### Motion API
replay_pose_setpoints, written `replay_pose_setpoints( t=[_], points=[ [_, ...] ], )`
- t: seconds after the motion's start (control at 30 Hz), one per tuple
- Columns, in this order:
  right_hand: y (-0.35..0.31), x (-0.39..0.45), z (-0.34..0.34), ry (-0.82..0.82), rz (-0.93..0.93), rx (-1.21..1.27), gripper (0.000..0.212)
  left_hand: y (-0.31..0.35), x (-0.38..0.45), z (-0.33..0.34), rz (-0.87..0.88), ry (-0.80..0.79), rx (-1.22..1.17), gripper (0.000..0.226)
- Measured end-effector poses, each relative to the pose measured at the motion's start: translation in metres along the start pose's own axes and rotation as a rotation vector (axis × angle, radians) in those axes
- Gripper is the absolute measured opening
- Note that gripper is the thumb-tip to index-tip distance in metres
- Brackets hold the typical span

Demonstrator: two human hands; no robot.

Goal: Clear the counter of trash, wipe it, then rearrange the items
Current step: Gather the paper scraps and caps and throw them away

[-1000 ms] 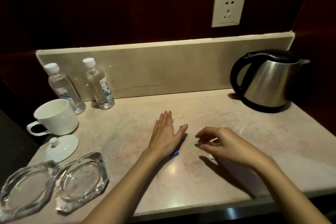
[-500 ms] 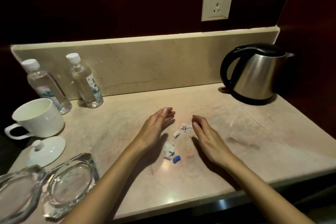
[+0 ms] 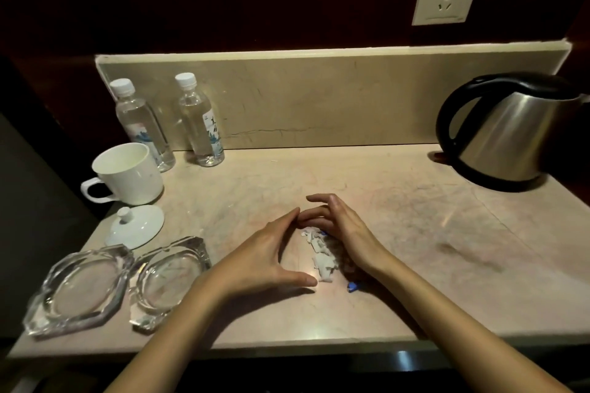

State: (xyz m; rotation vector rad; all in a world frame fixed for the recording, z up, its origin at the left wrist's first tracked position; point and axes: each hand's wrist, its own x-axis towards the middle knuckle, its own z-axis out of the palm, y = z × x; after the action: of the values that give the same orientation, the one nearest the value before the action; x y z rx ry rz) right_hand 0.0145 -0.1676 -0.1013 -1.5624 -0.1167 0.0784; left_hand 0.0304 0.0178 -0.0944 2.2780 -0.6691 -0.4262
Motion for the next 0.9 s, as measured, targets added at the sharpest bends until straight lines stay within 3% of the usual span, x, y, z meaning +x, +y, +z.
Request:
replay_pose_setpoints(
  t=[0.07,0.13,0.27,0.37,0.5,0.6,0.77,0.9],
  points=[
    [-0.007,-0.006,-0.016,0.031,0.02,0.044,0.036,0.004,-0.004,0.002,-0.008,0.004,0.007,0.121],
    [-0.017,-0.014,-0.039,0.007,0.001,-0.094,0.031,0.009,-0.005,0.005,-0.007,-0.024,0.019,0.119],
    [-0.041,-0.029,-0.075,-0.187,0.116,-0.634,0.062,0.021,0.0,0.017,0.069,-0.087,0.098,0.113],
    [-0.042,-0.035,-0.079,-0.319,0.103,-0.941,0.083,0.03,0.004,0.024,0.123,-0.084,0.043,0.101],
    [-0.035,-0.038,-0.068,-0.367,0.077,-1.0,0.09,0.031,0.009,0.025,0.157,-0.071,-0.104,0.086],
    [-0.031,-0.038,-0.062,-0.34,0.026,-1.018,0.089,0.019,0.011,0.016,0.16,-0.005,0.014,0.091],
    [-0.023,-0.028,-0.055,-0.259,-0.017,-0.987,0.07,0.005,0.011,0.003,0.184,0.089,0.281,0.092],
    [-0.02,-0.018,-0.049,-0.212,-0.043,-0.947,0.052,0.006,0.019,0.004,0.152,0.097,0.244,0.077]
  ],
)
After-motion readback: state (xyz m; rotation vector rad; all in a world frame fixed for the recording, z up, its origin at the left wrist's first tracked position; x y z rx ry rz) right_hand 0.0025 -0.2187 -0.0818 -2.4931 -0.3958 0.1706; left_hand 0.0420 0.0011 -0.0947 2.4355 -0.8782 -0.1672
